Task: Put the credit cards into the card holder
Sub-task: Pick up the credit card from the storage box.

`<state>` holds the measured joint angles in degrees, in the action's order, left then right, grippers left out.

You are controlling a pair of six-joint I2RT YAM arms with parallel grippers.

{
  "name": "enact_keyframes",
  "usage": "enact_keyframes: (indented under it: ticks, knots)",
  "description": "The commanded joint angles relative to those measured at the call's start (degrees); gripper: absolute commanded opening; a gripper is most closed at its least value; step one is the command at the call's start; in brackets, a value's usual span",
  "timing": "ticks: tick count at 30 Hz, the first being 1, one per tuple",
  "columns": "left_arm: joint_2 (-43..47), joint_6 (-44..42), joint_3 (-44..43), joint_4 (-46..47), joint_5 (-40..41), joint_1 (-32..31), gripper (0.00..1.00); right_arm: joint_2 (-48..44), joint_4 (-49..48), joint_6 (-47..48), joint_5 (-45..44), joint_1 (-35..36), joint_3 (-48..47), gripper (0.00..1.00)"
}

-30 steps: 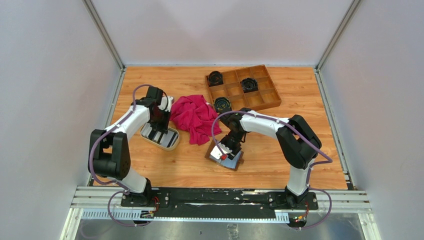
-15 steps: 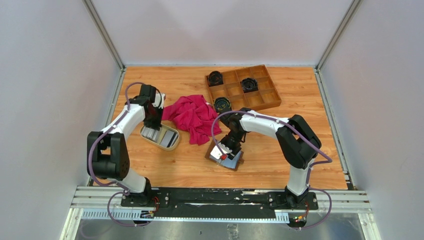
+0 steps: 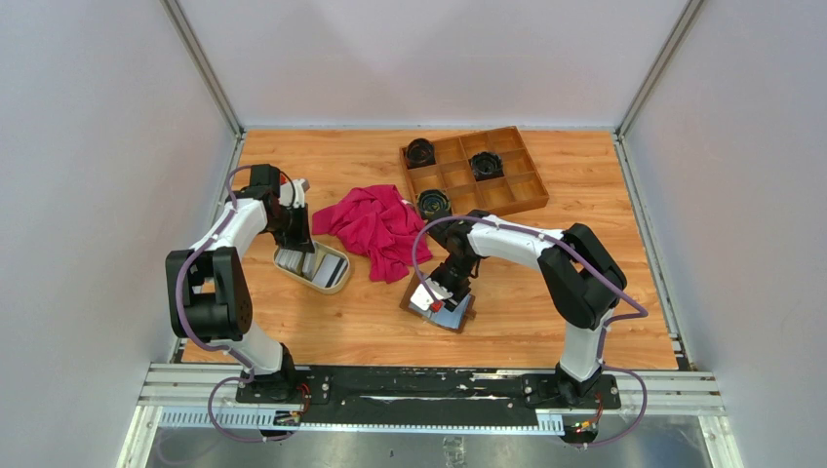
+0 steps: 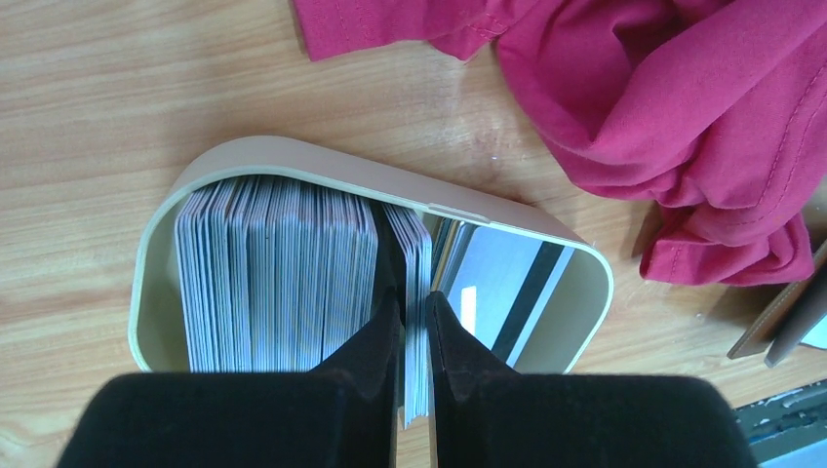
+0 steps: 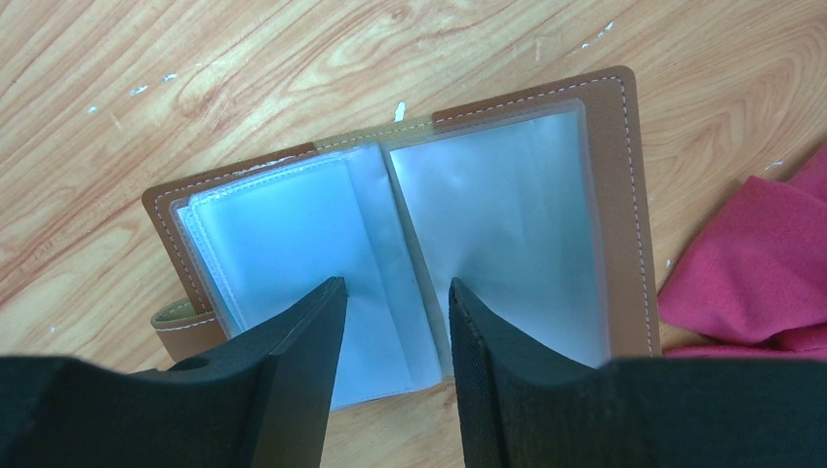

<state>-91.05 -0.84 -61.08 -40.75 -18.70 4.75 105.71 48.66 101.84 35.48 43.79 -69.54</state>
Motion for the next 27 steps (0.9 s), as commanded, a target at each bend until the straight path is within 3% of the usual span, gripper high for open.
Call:
enact_keyframes:
  ticks: [1,8,12,20,27]
  knots:
    - [-3.28,0.01,1.51,-0.56,1.32,-0.21,0.02,2.94,1.48,1.50,-1.47,1.46,0.90,0.47]
    - [-2.48,-0.13,1.58,-0.68,6.30,-0.21,0.13,3.11,1.53,1.49,-1.47,1.56,0.81,0.47]
    - [-1.97,-0.60,1.92,-0.56,4.35,-0.26,0.00,3.21,1.60,1.47,-1.48,1.65,0.82,0.47]
    - [-2.01,-1.27,2.62,-0.58,-6.75,-0.19,0.00,3.13,1.76,1.51,-1.50,1.74,0.63,0.47]
    - [-3.62,-0.70,3.10,-0.59,-7.51,-0.32,0.01,3.19,1.83,1.51,-1.39,1.82,0.63,0.47]
